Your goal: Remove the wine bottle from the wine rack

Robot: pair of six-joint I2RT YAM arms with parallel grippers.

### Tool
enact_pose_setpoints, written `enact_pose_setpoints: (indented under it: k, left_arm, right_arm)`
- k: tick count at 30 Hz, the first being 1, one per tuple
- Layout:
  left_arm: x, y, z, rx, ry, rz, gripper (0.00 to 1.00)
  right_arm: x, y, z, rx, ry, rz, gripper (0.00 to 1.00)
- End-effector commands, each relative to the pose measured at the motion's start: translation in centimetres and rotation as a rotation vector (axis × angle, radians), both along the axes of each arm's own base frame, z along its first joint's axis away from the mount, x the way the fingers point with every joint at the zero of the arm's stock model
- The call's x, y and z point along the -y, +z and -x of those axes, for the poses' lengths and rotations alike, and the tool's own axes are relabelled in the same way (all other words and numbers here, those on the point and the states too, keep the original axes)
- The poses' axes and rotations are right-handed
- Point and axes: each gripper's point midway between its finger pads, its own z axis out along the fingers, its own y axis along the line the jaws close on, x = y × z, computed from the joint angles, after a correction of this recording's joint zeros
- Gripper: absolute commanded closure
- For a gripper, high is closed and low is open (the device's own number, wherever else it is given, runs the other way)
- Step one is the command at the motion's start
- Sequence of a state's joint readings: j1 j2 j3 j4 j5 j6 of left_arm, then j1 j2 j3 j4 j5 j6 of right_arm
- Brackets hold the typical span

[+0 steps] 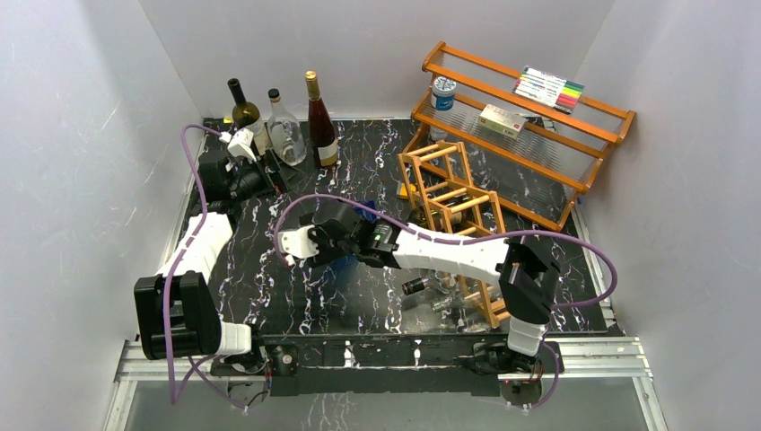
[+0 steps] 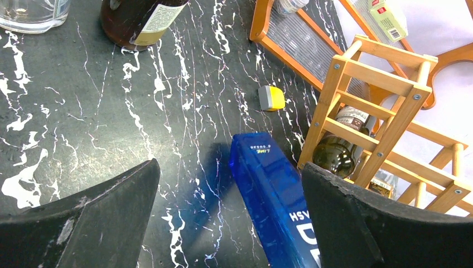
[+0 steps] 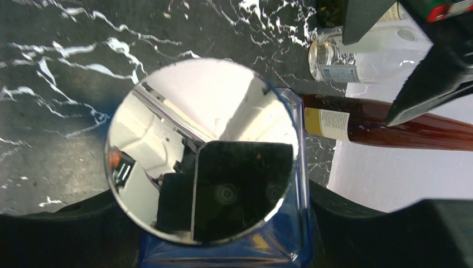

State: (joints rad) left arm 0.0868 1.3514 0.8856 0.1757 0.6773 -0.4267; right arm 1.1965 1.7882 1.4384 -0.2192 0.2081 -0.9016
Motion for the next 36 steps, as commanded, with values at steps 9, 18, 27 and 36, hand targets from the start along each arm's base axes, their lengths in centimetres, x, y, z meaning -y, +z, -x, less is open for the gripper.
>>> enact_pose_setpoints:
  k: [9,18,27,36]
  left_arm:
    - [0.0,1.9,-0.4,0.052,-0.01,-0.019,0.02]
    - [0.0,1.9,-0.4,0.052,-0.01,-0.021,0.02]
    - [-0.1,1.7,-0.4,0.046,-0.011,-0.021,0.02]
    - [0.0,1.4,-0.5,0.04,-0.012,-0.02,0.02]
  right_arm:
    - [-0.7,15.8,-1.3,-0.243,-0.08,-0.675,1.0]
    - [2.8,17.2,-2.7,-0.639,-0.21,-0.912,1.0]
    - [4.1,14.4,-4.5,-0.703,-0.327,-0.933,1.0]
    - [4.1,11.5,-3.6,-0.674,-0.307,-0.82,1.0]
